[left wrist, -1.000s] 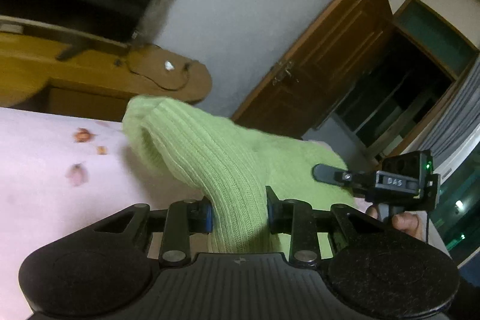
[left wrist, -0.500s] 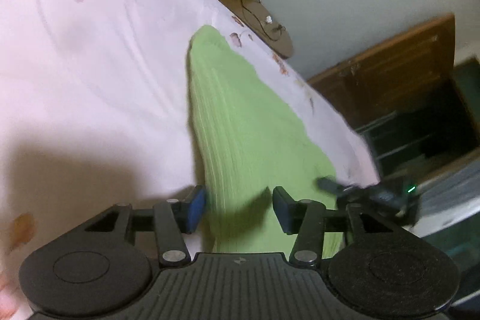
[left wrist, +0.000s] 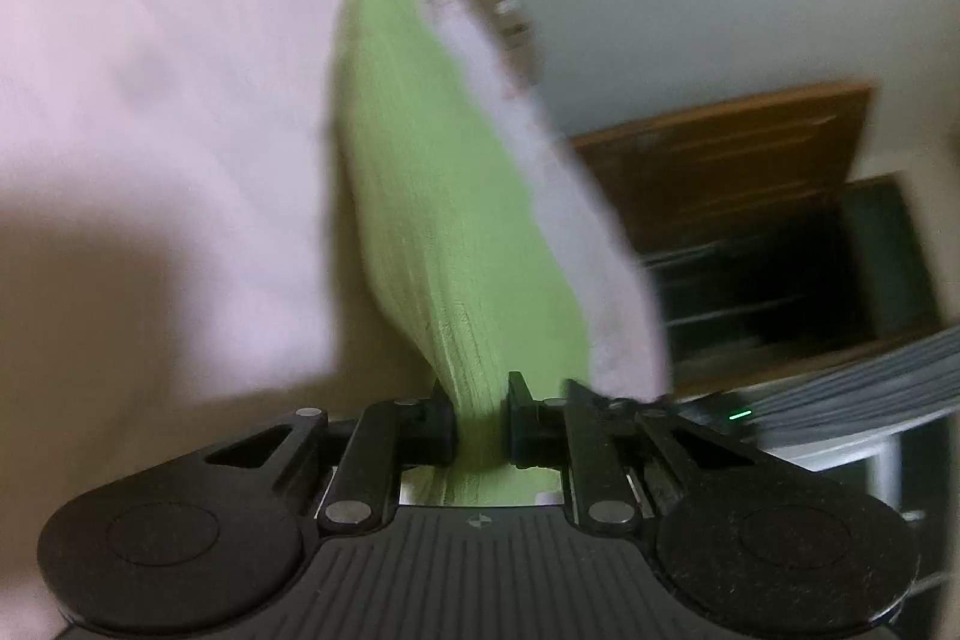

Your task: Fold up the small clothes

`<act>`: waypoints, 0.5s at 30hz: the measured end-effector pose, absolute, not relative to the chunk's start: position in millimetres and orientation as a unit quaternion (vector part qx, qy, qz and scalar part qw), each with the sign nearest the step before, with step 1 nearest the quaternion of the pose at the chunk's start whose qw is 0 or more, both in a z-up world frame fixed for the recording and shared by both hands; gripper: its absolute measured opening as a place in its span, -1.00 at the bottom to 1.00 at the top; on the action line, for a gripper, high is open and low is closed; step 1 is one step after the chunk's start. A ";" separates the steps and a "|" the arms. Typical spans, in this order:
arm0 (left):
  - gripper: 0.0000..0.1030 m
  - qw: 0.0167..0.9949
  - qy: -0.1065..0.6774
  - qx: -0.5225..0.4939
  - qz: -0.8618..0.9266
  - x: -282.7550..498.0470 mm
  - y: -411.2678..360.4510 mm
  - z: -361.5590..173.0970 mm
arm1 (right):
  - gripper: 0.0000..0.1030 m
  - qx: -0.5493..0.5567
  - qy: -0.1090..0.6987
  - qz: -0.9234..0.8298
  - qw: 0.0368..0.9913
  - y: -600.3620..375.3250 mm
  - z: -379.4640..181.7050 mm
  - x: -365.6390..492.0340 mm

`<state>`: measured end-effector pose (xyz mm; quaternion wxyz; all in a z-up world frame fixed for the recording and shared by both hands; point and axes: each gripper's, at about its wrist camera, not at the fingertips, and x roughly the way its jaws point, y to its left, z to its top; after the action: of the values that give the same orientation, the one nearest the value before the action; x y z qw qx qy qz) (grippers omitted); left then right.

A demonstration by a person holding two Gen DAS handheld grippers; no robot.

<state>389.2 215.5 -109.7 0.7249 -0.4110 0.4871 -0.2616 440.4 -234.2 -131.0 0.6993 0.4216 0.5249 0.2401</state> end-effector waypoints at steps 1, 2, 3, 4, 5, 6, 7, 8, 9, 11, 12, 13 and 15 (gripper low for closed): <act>-0.72 0.732 0.520 -0.371 -0.236 385.7 213.1 -114.2 | -0.53 0.412 0.541 0.213 0.702 -234.6 -134.6 438.6; -0.71 0.743 0.530 -0.340 -0.227 381.8 215.3 -114.2 | -0.50 0.401 0.557 0.190 0.702 -235.7 -143.7 437.1; -0.70 0.747 0.521 -0.348 -0.223 376.6 224.0 -108.7 | -0.56 0.385 0.565 0.176 0.708 -236.0 -148.4 435.9; -0.69 0.772 0.503 -0.332 -0.203 372.7 231.5 -94.5 | -0.42 0.389 0.560 0.180 0.709 -237.3 -149.0 434.6; -0.68 0.794 0.478 -0.322 -0.192 371.7 236.0 -81.5 | -0.35 0.376 0.552 0.179 0.722 -237.1 -140.7 434.3; -0.64 0.808 0.444 -0.333 -0.196 374.1 239.5 -67.5 | -0.35 0.346 0.524 0.183 0.757 -235.6 -124.0 432.3; -0.50 0.818 0.427 -0.334 -0.195 380.3 236.9 -58.9 | -0.36 0.319 0.488 0.191 0.790 -232.8 -107.9 432.1; -0.32 0.838 0.408 -0.312 -0.185 387.6 226.8 -48.3 | -0.36 0.301 0.461 0.199 0.811 -229.1 -95.9 434.9; 0.22 0.860 0.392 -0.278 -0.173 394.0 208.8 -39.1 | -0.37 0.280 0.441 0.205 0.828 -220.8 -86.7 443.2; 0.51 0.889 0.365 -0.216 -0.173 397.2 187.3 -26.2 | -0.36 0.215 0.422 0.199 0.858 -196.4 -79.9 456.6; 0.50 0.897 0.368 -0.173 -0.173 403.8 165.7 -29.1 | -0.36 0.181 0.416 0.200 0.869 -181.4 -80.3 463.4; 0.50 0.894 0.395 -0.134 -0.160 416.8 146.0 -38.1 | -0.42 0.152 0.417 0.197 0.874 -171.1 -83.4 467.2; 0.79 0.898 0.422 -0.034 -0.117 429.9 112.9 -56.2 | -0.36 0.071 0.464 0.162 0.868 -151.6 -103.3 469.8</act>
<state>429.9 112.9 -56.2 0.8982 -0.0338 0.4224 -0.1167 469.8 -151.6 -103.3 0.8678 0.0715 0.4644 0.1617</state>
